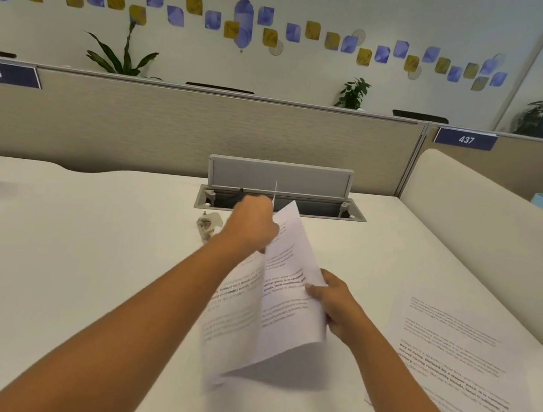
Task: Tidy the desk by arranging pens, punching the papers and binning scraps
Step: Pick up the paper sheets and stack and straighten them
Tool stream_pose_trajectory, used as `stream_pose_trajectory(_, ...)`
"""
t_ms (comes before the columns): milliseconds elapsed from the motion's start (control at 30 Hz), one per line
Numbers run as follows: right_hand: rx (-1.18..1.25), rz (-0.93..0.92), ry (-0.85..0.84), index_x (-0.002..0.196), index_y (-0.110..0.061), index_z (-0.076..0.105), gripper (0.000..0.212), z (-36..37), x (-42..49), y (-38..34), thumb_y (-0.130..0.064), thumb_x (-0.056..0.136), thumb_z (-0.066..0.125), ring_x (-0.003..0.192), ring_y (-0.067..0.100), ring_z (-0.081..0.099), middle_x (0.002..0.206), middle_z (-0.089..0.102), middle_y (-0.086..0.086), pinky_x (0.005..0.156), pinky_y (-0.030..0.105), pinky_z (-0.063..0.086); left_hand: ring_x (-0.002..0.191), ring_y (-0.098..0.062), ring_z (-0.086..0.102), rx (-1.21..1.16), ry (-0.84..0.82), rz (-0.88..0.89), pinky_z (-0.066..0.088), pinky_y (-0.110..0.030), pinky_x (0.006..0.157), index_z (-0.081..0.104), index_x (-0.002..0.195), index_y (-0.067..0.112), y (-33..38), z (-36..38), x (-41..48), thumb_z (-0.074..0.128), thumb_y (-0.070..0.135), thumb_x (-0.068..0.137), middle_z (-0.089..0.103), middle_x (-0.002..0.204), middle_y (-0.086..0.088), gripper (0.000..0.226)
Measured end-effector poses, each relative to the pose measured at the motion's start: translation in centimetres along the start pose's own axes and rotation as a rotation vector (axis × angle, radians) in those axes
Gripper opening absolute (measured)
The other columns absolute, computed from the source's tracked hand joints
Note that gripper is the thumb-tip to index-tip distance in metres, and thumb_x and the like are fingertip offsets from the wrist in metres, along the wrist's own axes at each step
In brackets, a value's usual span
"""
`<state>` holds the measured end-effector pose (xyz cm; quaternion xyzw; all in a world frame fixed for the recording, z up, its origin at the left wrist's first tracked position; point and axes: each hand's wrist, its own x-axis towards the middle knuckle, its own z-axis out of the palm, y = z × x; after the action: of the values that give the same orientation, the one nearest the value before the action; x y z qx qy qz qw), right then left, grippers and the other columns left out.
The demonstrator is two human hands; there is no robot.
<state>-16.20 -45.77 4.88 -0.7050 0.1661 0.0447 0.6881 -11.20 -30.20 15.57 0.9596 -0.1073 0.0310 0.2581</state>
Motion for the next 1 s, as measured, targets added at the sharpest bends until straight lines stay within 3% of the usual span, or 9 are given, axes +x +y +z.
stream_pose_trajectory(100,0.102,0.043,-0.030,0.116,-0.012,0.053,0.027,0.1,-0.3,0.5,-0.001,0.095,0.041,0.093,0.028,0.064,0.113,0.064,0.012,0.071,0.038,0.054,0.091,-0.029,0.068,-0.124,-0.079,-0.039,0.055,-0.030,0.068,0.056,0.120,0.000,0.5,3.3,-0.1,0.051,0.008,0.090,0.062,0.118,-0.016,0.031)
stream_pose_trajectory(233,0.175,0.093,-0.047,0.117,-0.008,0.055,0.027,0.1,-0.4,1.4,-0.003,0.097,0.038,0.100,0.032,0.062,0.115,0.064,0.016,0.084,0.043,0.052,0.100,-0.032,0.064,-0.196,-0.143,-0.067,0.053,-0.029,0.073,0.051,0.125,0.001,0.1,6.7,-0.7,0.046,0.008,0.092,0.059,0.123,-0.018,0.034)
stream_pose_trajectory(367,0.139,0.119,-0.069,0.108,-0.008,0.063,0.029,0.1,-0.6,1.8,-0.008,0.097,0.036,0.095,0.033,0.064,0.109,0.068,0.017,0.084,0.043,0.053,0.086,-0.033,0.070,-0.311,-0.213,-0.114,0.058,-0.035,0.077,0.037,0.136,0.007,0.0,8.5,-1.1,0.047,0.026,0.095,0.050,0.134,-0.017,0.047)
stream_pose_trajectory(433,0.107,0.139,-0.072,0.104,-0.007,0.066,0.033,0.1,-0.6,1.9,-0.017,0.098,0.035,0.098,0.037,0.064,0.107,0.069,0.019,0.091,0.047,0.050,0.087,-0.033,0.070,-0.385,-0.244,-0.148,0.059,-0.036,0.077,0.030,0.142,0.010,-0.1,8.9,-1.3,0.044,0.035,0.096,0.046,0.139,-0.017,0.054)
stream_pose_trajectory(600,0.072,0.197,-0.049,0.113,-0.012,0.059,0.044,0.1,-0.3,2.1,-0.045,0.097,0.036,0.103,0.035,0.064,0.112,0.067,0.017,0.088,0.042,0.051,0.098,-0.034,0.065,-0.500,-0.309,-0.208,0.058,-0.036,0.070,0.027,0.144,0.011,-0.5,9.5,-1.7,0.039,0.033,0.098,0.039,0.144,-0.015,0.052)
stream_pose_trajectory(700,-0.075,0.164,-0.063,0.115,-0.006,0.057,0.027,0.1,-0.4,2.2,-0.021,0.095,0.049,0.093,0.032,0.065,0.108,0.067,0.016,0.087,0.041,0.050,0.089,-0.029,0.062,-0.558,-0.341,-0.217,0.056,-0.033,0.065,0.026,0.145,0.011,-1.0,9.7,-1.9,0.039,0.028,0.098,0.040,0.140,-0.017,0.051)
stream_pose_trajectory(767,-0.142,0.131,-0.036,0.116,-0.004,0.056,0.026,0.1,-0.5,2.2,-0.005,0.092,0.047,0.091,0.032,0.066,0.108,0.067,0.017,0.087,0.043,0.054,0.089,-0.027,0.060,-0.555,-0.333,-0.211,0.056,-0.036,0.071,0.029,0.144,0.010,-1.5,9.7,-2.1,0.040,0.025,0.098,0.044,0.136,-0.016,0.050)
stream_pose_trajectory(900,-0.121,0.115,0.057,0.122,-0.007,0.052,0.034,-0.6,-0.6,2.5,0.003,0.091,0.046,0.088,0.032,0.065,0.104,0.065,0.014,0.080,0.042,0.055,0.109,-0.032,0.059,-0.525,-0.252,-0.225,0.049,-0.042,0.096,0.041,0.136,0.009,-3.6,9.6,-2.0,0.043,0.021,0.096,0.049,0.134,-0.015,0.042)
stream_pose_trajectory(1000,-0.095,0.093,0.116,0.125,-0.010,0.051,0.036,-1.7,-0.6,2.7,0.002,0.091,0.047,0.088,0.030,0.064,0.103,0.063,0.010,0.079,0.040,0.054,0.111,-0.030,0.057,-0.502,-0.147,-0.272,0.047,-0.037,0.095,0.051,0.127,0.007,-5.9,9.5,-1.7,0.040,0.012,0.095,0.053,0.131,-0.015,0.034)
